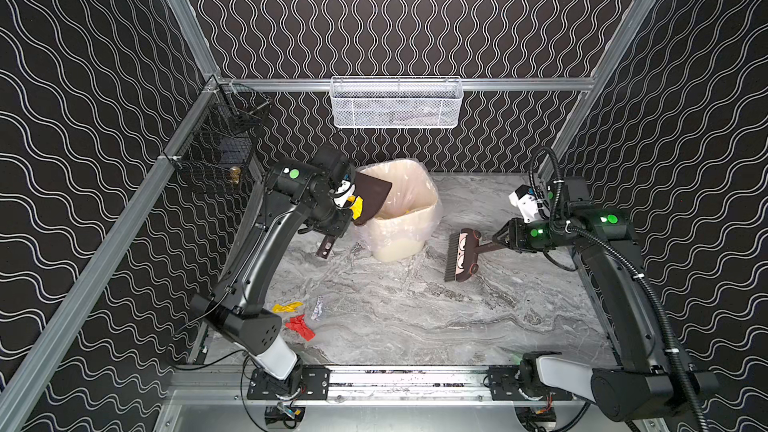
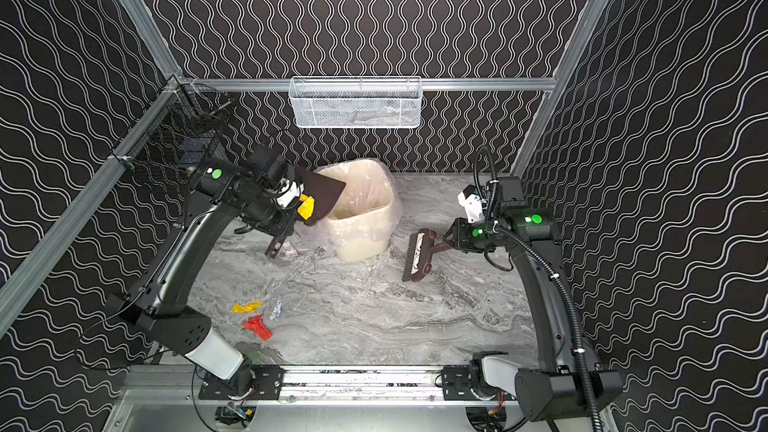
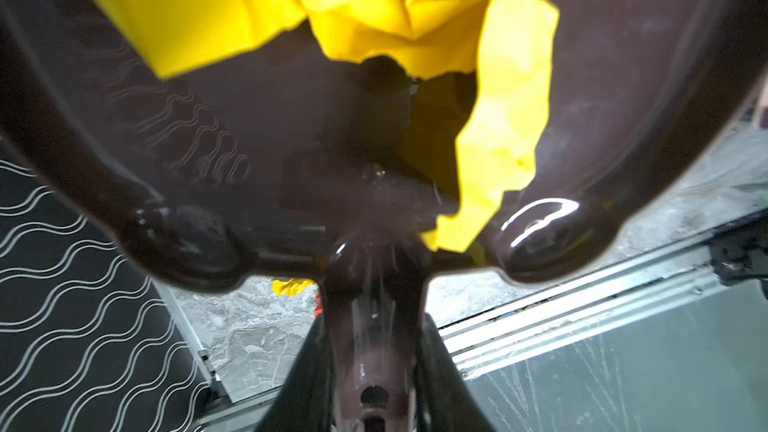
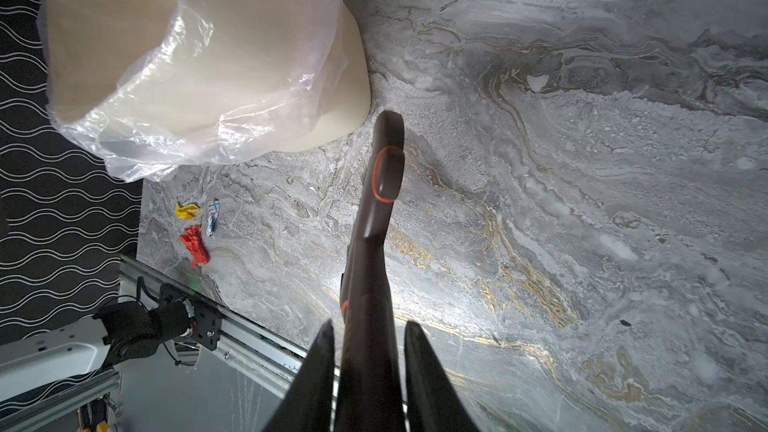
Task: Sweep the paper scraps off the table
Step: 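Lift the dustpan to the bin with the left while the right draws back, then tip the dustpan over the bin with the left gripper to empty it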
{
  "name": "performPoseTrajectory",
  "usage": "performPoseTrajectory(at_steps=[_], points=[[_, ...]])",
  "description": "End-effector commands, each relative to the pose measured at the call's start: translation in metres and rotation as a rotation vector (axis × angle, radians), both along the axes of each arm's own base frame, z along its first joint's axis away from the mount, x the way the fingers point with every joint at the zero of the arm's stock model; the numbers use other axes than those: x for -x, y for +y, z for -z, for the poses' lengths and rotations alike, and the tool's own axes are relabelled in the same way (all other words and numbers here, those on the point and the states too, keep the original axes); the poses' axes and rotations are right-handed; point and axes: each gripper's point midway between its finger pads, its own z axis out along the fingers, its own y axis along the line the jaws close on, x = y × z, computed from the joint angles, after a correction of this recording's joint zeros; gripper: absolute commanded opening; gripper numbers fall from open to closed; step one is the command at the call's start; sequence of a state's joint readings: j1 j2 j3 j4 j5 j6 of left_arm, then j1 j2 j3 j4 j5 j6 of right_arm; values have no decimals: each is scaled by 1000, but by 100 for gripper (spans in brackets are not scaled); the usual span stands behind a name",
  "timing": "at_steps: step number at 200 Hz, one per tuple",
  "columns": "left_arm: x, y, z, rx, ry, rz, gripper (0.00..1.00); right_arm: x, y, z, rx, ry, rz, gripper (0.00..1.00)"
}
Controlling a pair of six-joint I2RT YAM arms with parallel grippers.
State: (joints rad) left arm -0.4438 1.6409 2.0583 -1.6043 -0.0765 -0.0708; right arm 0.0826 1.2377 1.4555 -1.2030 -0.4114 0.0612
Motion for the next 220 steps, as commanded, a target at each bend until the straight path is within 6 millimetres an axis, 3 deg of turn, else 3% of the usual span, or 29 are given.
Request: performPoseTrajectory(at_steps=[1, 45, 110, 158, 220], points=[[1, 19, -1, -111, 14, -5, 0, 9, 5, 3, -35, 28, -8, 0], [-19, 23, -5, -279, -55, 46, 0, 18, 2, 12, -15, 77, -14, 0], [-49, 27, -19, -500, -157, 96, 0, 25, 4, 9, -30, 117, -9, 0], [-56, 9, -8, -661, -165, 189, 0, 30, 5, 15, -35, 143, -11, 0], [-63, 0, -22, -842, -248, 243, 0, 27, 8, 24, -53, 150, -18, 0]])
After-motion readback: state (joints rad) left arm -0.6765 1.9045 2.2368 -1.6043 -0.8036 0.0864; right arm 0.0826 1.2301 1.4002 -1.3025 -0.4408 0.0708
